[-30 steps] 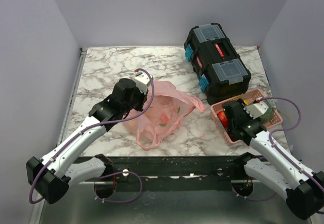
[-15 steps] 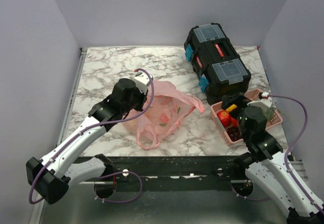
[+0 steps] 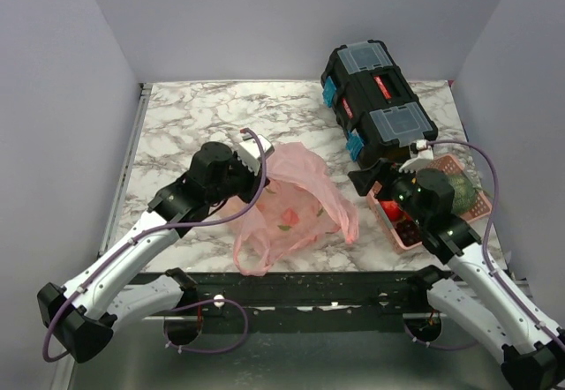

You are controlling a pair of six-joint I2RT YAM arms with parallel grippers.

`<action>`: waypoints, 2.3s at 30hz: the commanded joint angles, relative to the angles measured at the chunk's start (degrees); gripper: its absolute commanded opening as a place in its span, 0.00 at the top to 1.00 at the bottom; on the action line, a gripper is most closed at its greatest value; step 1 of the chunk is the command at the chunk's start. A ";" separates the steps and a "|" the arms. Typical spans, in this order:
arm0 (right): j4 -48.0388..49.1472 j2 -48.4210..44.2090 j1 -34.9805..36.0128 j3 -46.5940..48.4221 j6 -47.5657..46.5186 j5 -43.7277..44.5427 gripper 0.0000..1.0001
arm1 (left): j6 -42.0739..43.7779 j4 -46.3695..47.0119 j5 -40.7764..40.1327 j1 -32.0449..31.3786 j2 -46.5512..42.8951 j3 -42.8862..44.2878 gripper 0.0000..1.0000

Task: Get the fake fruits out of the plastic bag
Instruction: Adjust the plastic bag at the center of the board.

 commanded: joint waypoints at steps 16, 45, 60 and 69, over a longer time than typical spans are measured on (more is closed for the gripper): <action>18.35 17.21 26.62 9.81 -2.24 -14.43 0.07 | 3.92 1.76 5.00 -2.67 -0.33 -0.73 0.96; 4.77 14.44 28.63 10.77 -7.12 7.87 0.00 | -4.99 -9.63 -10.23 -2.64 -9.84 1.52 0.01; 4.51 14.96 28.65 11.39 -7.77 6.71 0.00 | -7.89 -20.77 -19.39 -2.51 -20.87 -0.93 0.01; 3.46 14.65 28.65 17.17 -9.68 3.61 0.00 | -9.40 -20.86 -15.88 -2.52 -16.46 -2.75 0.06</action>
